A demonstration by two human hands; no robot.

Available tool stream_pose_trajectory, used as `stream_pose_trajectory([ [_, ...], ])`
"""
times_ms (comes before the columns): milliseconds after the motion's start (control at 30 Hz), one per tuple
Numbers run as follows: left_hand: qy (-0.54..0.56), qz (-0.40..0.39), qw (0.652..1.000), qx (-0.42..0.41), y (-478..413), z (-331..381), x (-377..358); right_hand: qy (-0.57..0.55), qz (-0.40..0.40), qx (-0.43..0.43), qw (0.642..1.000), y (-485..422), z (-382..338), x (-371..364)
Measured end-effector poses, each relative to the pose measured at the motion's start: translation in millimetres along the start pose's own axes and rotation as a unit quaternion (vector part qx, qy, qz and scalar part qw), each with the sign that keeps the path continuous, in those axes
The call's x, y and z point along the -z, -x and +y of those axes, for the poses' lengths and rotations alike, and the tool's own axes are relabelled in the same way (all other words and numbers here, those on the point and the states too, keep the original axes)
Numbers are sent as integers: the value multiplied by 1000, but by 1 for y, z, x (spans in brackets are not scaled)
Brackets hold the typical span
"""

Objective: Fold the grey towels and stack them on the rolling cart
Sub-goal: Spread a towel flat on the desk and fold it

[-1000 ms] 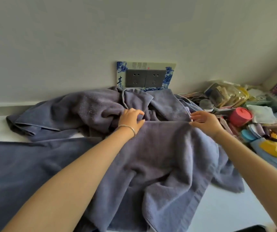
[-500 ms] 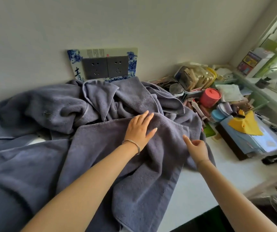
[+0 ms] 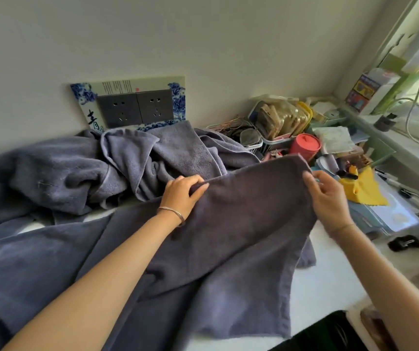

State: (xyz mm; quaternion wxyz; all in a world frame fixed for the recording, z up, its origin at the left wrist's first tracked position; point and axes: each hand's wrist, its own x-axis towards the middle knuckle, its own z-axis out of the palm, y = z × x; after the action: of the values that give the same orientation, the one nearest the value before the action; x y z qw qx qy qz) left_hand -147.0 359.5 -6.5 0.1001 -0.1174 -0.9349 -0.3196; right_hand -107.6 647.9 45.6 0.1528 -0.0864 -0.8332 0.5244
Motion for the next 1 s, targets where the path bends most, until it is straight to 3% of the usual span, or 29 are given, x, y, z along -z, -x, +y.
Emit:
stream_pose_trajectory([
  [67,114,18,993,-12,-10,15,14,19,-18,1,1000,-24,-11,22],
  [133,160,22,987,-18,-30,28,23,35,-38,-19,998,-51,-23,39],
  [200,95,26,995,-26,-54,35,21,67,-67,-66,993,-76,-26,45],
  [333,-118,-8,993,-4,-78,32,-12,165,-33,-58,984,-111,14,18],
  [467,-154,28,988,-10,-70,31,-36,144,-65,-109,982,-94,59,-8],
  [567,-190,102,973,-82,-62,32,-47,109,-56,-143,982,-67,82,-4],
  [633,-200,76,965,-155,-50,33,-58,108,-50,-158,980,-54,100,2],
  [700,-232,1,955,-185,-37,33,-71,121,-56,-169,977,-44,112,8],
  [867,-308,-131,937,-104,-33,25,-90,146,-15,-150,978,-39,121,15],
  [1000,-285,-119,946,-100,-29,32,-88,119,-29,-208,970,-33,121,19],
])
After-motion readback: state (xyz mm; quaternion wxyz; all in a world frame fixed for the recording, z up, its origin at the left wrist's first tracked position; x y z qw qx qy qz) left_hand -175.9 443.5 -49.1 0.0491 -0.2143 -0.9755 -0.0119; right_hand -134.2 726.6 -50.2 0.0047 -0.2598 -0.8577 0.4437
